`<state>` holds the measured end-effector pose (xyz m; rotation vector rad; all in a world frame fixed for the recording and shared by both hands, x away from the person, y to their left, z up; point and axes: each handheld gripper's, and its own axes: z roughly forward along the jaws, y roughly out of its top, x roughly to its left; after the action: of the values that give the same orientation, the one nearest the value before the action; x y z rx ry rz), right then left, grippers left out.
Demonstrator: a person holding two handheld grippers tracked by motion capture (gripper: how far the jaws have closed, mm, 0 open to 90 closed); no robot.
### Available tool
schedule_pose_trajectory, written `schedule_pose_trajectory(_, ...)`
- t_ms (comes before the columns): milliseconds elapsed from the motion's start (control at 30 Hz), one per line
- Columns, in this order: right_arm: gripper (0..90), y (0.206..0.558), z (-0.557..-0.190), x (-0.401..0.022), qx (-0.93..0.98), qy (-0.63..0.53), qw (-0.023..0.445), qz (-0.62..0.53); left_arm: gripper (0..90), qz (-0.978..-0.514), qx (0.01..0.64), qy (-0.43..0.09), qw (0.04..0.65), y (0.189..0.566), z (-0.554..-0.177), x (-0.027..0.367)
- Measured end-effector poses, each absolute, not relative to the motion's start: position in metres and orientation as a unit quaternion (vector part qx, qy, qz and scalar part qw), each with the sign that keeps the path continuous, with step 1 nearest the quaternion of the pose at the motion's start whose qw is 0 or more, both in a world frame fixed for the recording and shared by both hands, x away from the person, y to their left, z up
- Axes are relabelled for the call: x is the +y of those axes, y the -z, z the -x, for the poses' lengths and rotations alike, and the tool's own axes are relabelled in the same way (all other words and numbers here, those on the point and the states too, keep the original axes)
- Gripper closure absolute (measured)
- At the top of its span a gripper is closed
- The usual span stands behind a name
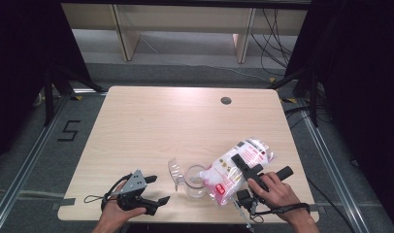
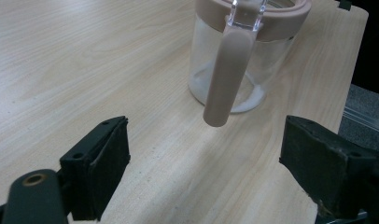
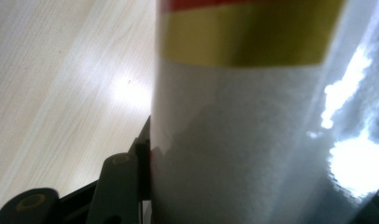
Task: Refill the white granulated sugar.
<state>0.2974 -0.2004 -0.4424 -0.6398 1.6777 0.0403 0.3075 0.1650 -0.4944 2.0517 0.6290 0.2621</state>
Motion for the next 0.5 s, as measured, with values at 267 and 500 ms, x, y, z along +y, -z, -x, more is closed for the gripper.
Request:
schedule_pose_trajectory(267,52.4,0.4405,-0.2978,-0.2004,0.729,-0.012,0.623,0.285,15.3,-0.831,0.273,-0.102,0.474,0.4955,-0.306,0.1633)
schedule_pose_trajectory(500,52.6,0.4415,-0.2968,-0.2012,0.735,-0.012,0.62,0.275,15.3,-0.839,0.256,-0.108,0.469,0.4941,-0.3074,0.1652)
